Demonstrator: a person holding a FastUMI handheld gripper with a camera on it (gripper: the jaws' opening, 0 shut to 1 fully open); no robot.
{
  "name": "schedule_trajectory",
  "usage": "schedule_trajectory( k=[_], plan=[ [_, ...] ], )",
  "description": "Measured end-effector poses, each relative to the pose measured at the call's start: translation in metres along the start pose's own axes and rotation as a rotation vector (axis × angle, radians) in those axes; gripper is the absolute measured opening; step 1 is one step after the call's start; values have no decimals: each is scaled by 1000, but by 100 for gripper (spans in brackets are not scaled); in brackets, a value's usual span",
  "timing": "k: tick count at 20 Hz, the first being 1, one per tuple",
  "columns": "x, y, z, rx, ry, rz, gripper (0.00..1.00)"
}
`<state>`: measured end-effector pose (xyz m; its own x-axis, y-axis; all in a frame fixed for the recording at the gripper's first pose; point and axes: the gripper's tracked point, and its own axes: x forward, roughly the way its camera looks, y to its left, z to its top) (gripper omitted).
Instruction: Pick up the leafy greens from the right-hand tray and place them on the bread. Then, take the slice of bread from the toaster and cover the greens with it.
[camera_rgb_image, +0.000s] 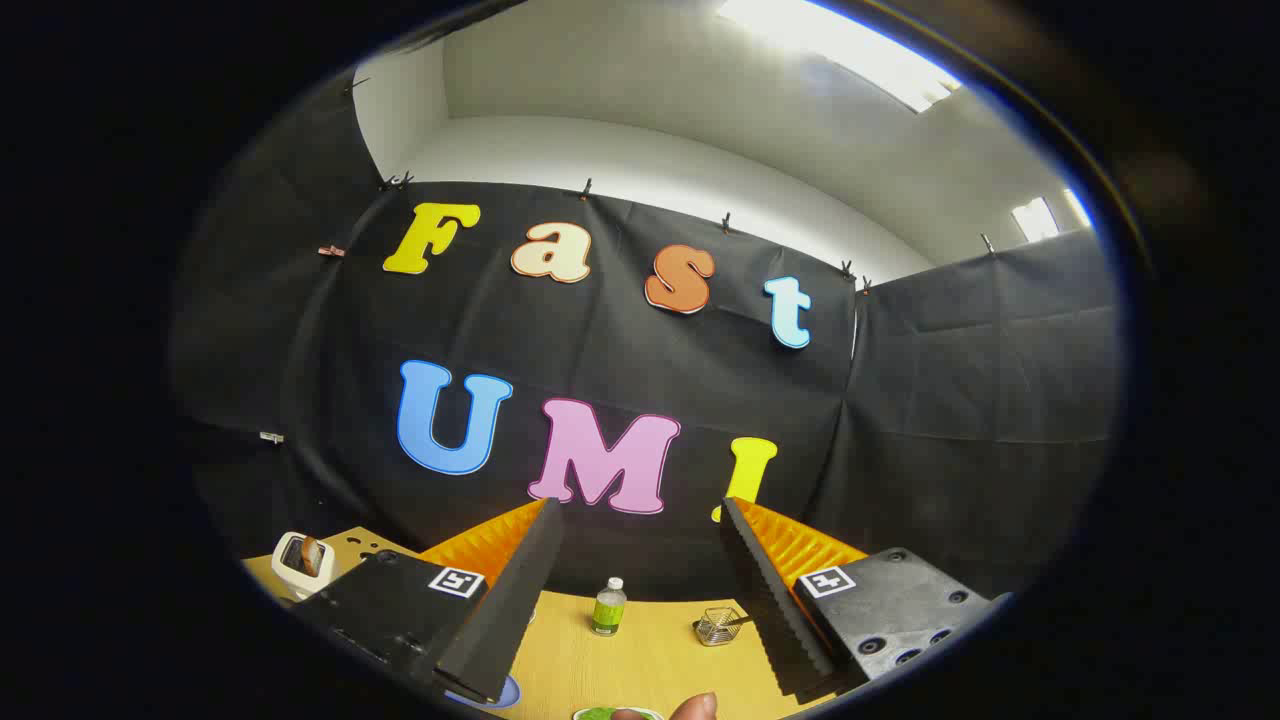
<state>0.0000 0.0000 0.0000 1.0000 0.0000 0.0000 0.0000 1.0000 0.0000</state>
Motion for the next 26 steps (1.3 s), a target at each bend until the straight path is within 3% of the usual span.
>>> schedule_trajectory(
  k=[18, 22, 26],
  plan=[
    [-1, -2, -11, -16, 24, 14, 98],
    [-2, 7, -52, -11, 127, 105, 98],
    [-13, 17, -143, -13, 359, 234, 98]
  ],
)
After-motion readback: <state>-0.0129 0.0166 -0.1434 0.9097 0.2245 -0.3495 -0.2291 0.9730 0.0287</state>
